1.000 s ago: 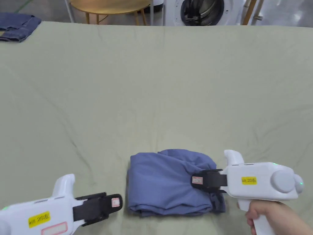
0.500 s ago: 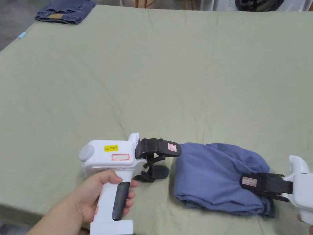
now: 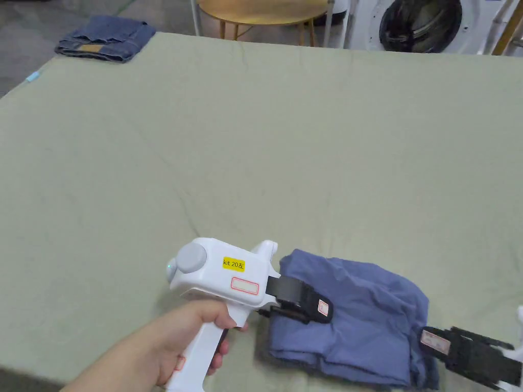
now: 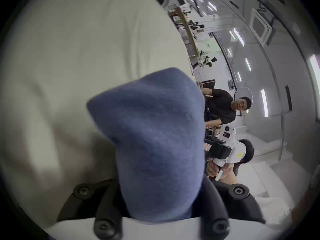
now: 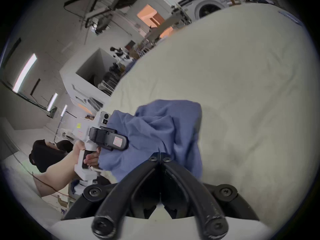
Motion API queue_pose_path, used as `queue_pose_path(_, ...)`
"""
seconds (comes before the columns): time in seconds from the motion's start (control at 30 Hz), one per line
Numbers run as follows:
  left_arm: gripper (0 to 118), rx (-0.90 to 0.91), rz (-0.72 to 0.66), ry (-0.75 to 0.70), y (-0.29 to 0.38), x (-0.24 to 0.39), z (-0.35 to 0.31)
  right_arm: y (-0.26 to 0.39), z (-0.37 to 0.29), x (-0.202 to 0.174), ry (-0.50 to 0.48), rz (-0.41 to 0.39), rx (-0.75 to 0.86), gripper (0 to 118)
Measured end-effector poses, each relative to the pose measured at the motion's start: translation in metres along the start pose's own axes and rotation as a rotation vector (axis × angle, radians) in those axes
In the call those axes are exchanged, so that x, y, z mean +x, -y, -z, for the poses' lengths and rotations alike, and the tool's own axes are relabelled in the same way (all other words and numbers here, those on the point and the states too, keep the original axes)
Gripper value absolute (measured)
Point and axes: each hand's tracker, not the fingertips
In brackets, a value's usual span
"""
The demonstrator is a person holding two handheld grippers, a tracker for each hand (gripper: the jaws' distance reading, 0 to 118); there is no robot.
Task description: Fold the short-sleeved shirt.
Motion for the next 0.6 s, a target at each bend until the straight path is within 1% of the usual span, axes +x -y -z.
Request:
queue_pose_path(0.07,17,0.006,0.034,-0.076,-0.004,0.011,-0.04,0.013,-0.019,-0.004,-0.007,-0.017,0.004,0)
queue_pose_path(0.2,17,0.001,0.123,-0.31,-0.014,0.022,-0.134,0.037,-0.042,-0.008,0.0,-0.036,-0.008,0)
queue_pose_path(0.27,17,-0.014,0.161,-0.494,-0.018,0.022,-0.183,0.046,-0.049,-0.008,0.007,-0.026,-0.015,0)
queue_pose_path(0.4,17,-0.072,0.179,-0.798,-0.031,-0.002,-0.264,0.049,-0.051,-0.01,0.025,-0.029,-0.008,0)
queue_pose_path(0.43,17,-0.079,0.174,-0.879,-0.035,-0.011,-0.283,0.046,-0.05,-0.011,0.026,-0.027,-0.006,0)
queue_pose_path(0.47,17,-0.087,0.179,-1.0,-0.039,-0.017,-0.298,0.042,-0.048,-0.011,0.024,-0.031,-0.005,0)
queue_pose_path(0.53,17,-0.071,0.144,-1.169,-0.044,-0.029,-0.328,0.038,-0.048,-0.014,0.025,-0.068,-0.01,0)
queue_pose_path(0.6,17,-0.057,0.062,-1.187,-0.046,-0.04,-0.355,0.033,-0.046,-0.015,0.048,-0.108,-0.022,0)
